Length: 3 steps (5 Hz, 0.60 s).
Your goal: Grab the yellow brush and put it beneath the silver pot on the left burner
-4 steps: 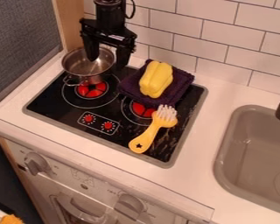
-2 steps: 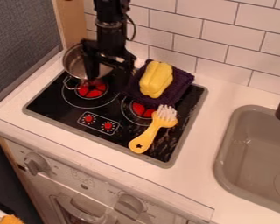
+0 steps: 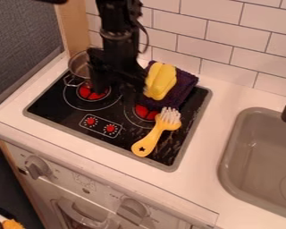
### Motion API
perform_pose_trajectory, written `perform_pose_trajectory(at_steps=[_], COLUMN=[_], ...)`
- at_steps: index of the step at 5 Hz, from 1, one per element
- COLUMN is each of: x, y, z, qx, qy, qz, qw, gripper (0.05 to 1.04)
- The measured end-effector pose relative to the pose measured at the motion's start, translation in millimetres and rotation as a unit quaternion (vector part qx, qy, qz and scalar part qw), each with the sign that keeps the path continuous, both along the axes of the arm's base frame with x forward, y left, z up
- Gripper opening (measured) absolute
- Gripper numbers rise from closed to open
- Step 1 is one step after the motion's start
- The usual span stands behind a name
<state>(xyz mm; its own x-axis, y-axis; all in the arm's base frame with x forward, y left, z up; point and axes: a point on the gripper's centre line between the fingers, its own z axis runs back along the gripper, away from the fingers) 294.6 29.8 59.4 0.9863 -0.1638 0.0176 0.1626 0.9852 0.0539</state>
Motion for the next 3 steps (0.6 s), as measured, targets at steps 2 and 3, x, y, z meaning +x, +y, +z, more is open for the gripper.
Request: perform_pose_trajectory(at_steps=[2,3], x=[-4,-4], y=[-54,-73], z=[-20.7,-29.8], qx=[-0.029,-0.032], qy=[0.003,0.011], qz=[-0.056,-0.068], qw=[0.998,0.9971], gripper=[1.001,1.001])
